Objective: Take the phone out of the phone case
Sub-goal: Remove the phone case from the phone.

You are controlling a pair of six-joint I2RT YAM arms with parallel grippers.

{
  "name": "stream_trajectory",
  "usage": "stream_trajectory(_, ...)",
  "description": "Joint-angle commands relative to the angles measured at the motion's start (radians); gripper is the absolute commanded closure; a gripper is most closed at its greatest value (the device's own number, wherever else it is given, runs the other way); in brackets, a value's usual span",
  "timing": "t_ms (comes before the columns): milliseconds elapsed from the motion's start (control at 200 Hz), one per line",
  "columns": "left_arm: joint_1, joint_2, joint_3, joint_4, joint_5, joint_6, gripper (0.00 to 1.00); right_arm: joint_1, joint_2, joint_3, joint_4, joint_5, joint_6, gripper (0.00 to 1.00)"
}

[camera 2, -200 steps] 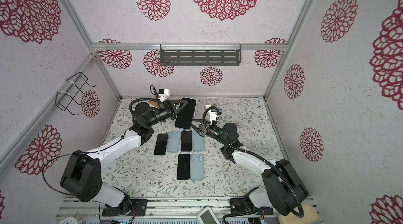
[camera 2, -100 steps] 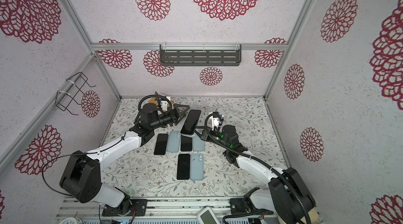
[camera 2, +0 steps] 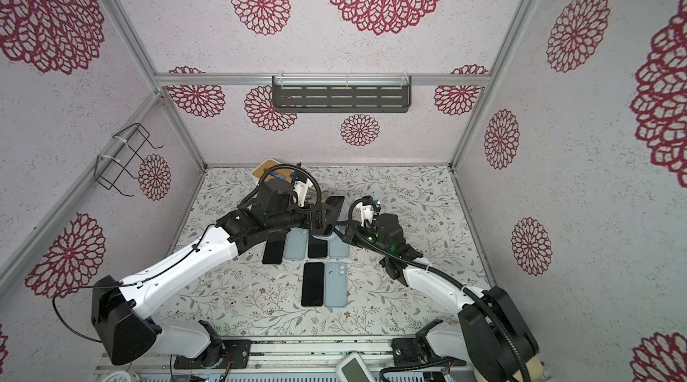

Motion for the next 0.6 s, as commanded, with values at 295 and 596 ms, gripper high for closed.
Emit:
stream_trajectory(295,-0.112,0.139,0.144,-0.291,-0.267,0.179,0.24,-0.005,-0.011,0.031,0.084,0.003,-0.011,1.00)
stream_trajectory(596,-0.164,0.206,0.208,-0.338,-0.399,0.227,0.37,-0.004,-0.001,0.027,0.107,-0.006,0.007,1.00)
